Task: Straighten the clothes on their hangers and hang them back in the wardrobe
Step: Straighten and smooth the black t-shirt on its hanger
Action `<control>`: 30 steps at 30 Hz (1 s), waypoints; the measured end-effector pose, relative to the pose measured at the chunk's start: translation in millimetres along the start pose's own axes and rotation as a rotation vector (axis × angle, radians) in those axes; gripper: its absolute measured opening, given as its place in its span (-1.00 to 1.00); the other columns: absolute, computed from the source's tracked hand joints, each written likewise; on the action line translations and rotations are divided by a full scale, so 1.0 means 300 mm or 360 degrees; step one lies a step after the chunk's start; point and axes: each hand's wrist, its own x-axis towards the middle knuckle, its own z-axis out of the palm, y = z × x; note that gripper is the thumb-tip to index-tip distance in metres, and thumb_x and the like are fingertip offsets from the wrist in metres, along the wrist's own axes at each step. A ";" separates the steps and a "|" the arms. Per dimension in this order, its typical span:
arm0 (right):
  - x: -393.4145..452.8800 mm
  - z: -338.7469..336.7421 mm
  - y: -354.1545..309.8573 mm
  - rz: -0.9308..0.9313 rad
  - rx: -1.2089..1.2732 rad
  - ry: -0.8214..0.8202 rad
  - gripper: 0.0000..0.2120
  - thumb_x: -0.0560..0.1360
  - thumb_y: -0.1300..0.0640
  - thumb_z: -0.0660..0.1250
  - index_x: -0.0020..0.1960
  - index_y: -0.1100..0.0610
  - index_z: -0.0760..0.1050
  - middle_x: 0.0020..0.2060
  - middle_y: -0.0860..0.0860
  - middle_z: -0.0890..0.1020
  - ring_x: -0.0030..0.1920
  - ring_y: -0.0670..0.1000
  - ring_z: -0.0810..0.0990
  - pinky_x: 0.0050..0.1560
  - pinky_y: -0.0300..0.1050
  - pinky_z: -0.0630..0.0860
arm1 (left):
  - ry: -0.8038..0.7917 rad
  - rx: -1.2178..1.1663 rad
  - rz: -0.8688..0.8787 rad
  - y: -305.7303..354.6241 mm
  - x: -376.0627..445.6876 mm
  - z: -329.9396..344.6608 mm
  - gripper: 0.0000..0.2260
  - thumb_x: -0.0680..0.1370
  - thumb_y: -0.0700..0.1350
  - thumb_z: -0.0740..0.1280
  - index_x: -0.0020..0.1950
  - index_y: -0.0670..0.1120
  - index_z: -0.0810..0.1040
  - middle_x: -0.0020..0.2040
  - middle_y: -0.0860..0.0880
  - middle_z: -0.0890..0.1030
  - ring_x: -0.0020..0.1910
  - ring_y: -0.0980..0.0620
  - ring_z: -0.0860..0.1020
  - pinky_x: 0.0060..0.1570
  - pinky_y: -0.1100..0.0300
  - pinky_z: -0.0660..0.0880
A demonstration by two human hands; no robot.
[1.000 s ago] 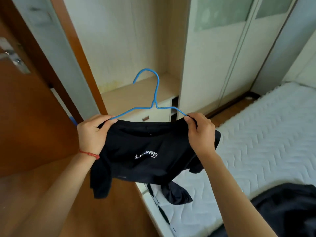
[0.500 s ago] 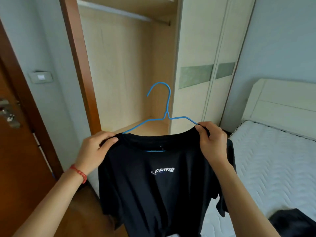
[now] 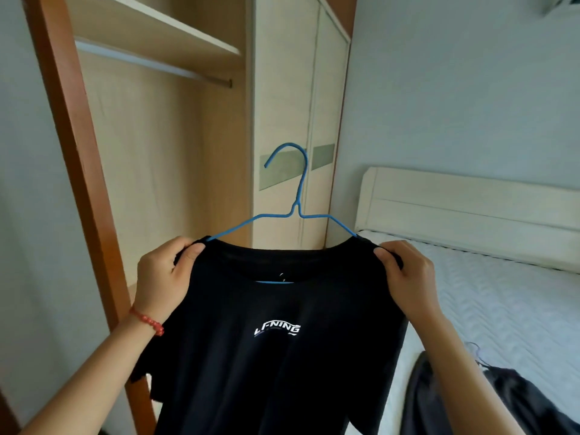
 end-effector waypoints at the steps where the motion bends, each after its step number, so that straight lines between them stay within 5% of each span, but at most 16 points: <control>1: -0.010 -0.037 -0.006 0.0000 -0.0018 0.0008 -0.88 0.49 0.26 0.28 -0.18 0.19 0.57 -0.28 0.01 0.58 -0.21 -0.07 0.49 -0.16 -0.50 0.32 | -0.0010 -0.0014 -0.0003 0.030 -0.004 -0.003 -0.62 0.51 0.11 0.24 -0.16 -0.21 0.58 -0.45 -0.10 0.49 -0.34 -0.06 0.45 -0.52 0.24 0.31; 4: -0.048 -0.136 -0.034 0.0017 -0.0002 0.0078 -0.87 0.49 0.28 0.27 -0.19 0.22 0.56 -0.32 -0.05 0.56 -0.23 -0.20 0.47 -0.18 -0.54 0.31 | -0.0028 -0.0017 0.0049 0.128 -0.014 -0.020 -0.63 0.48 0.09 0.23 -0.13 -0.22 0.60 -0.46 -0.05 0.53 -0.32 -0.04 0.47 -0.50 0.21 0.36; 7: -0.093 -0.244 -0.051 0.0054 0.0024 0.0133 -0.87 0.50 0.29 0.27 -0.19 0.20 0.55 -0.32 -0.18 0.52 -0.23 -0.37 0.47 -0.18 -0.54 0.31 | -0.0021 0.0093 0.0216 0.237 -0.040 -0.038 -0.60 0.51 0.12 0.20 -0.14 -0.20 0.60 -0.46 -0.08 0.53 -0.52 0.00 0.43 -0.53 0.14 0.36; 16: -0.260 -0.651 -0.075 0.0047 -0.0073 0.0076 -0.87 0.50 0.26 0.28 -0.19 0.14 0.56 -0.30 -0.22 0.53 -0.21 -0.39 0.47 -0.19 -0.56 0.31 | 0.0050 0.0062 0.0340 0.544 -0.174 -0.051 -0.63 0.51 0.06 0.21 -0.11 -0.22 0.63 -0.43 -0.16 0.59 -0.51 -0.16 0.49 -0.53 0.01 0.45; 21: -0.340 -0.800 -0.096 0.0228 -0.0010 -0.0080 -0.77 0.51 0.17 0.28 -0.25 -0.12 0.48 -0.25 -0.20 0.58 -0.15 -0.17 0.52 -0.12 -0.38 0.37 | 0.0033 -0.0022 0.0298 0.659 -0.254 -0.057 -0.64 0.50 0.05 0.23 -0.12 -0.22 0.64 -0.43 -0.11 0.58 -0.48 0.00 0.44 -0.49 0.14 0.34; 25: -0.414 -0.796 -0.092 0.0297 -0.0060 -0.0187 -0.90 0.52 0.14 0.27 -0.09 0.07 0.57 -0.24 -0.12 0.59 -0.16 -0.11 0.53 -0.16 -0.45 0.36 | -0.0055 -0.0024 0.0254 0.675 -0.326 -0.045 -0.63 0.49 0.08 0.23 -0.13 -0.20 0.65 -0.41 -0.09 0.60 -0.43 0.11 0.48 -0.51 0.26 0.32; 30: -0.467 -0.713 -0.013 0.0409 -0.0016 -0.0263 -0.89 0.51 0.15 0.28 -0.11 0.13 0.57 -0.30 -0.13 0.58 -0.21 -0.09 0.54 -0.17 -0.35 0.39 | -0.0206 -0.0028 0.0155 0.615 -0.382 -0.018 -0.67 0.47 0.10 0.32 -0.17 -0.17 0.65 -0.38 0.20 0.59 -0.35 0.32 0.48 -0.45 0.44 0.30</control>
